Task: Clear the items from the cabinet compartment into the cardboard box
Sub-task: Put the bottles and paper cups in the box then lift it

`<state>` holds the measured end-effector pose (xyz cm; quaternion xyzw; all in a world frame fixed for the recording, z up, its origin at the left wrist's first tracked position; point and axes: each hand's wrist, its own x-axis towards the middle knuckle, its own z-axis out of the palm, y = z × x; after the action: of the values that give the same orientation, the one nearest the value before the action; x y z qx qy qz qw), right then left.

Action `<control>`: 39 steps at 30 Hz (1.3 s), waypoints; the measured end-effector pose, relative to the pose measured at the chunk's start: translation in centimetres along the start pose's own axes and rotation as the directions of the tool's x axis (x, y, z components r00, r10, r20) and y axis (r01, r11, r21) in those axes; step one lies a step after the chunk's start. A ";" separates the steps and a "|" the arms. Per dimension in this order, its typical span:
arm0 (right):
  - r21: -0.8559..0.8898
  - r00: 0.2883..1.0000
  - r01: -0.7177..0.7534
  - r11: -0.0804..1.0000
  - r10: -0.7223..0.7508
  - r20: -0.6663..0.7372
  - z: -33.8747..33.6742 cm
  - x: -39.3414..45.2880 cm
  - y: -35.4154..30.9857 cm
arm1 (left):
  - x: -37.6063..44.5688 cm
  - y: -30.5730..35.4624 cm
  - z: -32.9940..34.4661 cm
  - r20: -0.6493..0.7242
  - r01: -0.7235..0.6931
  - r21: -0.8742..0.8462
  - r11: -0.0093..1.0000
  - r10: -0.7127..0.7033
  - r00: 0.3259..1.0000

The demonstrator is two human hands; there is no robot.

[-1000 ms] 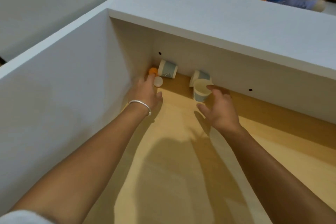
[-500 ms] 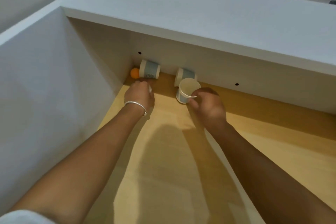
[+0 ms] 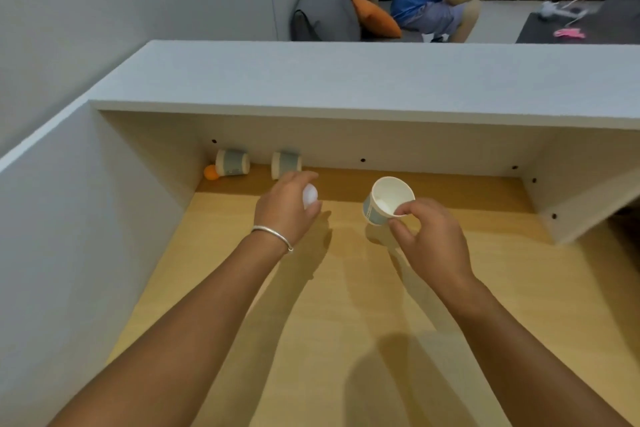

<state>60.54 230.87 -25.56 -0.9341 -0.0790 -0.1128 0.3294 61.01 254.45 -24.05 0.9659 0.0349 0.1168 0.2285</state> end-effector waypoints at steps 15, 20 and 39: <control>-0.039 0.881 -0.249 0.968 0.210 -0.423 -26.8 -8.5 13.7 | -1.2 32.4 6.8 0.050 -0.515 -0.261 0.817 0.544 0.838; -0.021 0.779 -0.351 0.936 0.280 -0.560 -33.1 -11.1 17.6 | -2.0 42.3 9.6 0.040 -0.628 -0.331 0.704 0.676 0.736; -0.019 0.835 -0.304 0.953 0.257 -0.488 -31.1 -9.2 16.9 | -1.1 41.3 13.9 0.113 -0.632 -0.288 0.719 0.681 0.723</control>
<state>50.46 197.49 -14.50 -0.8929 0.1482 -0.2946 0.3066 63.92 211.38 -17.74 0.8881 -0.3498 0.0906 0.2840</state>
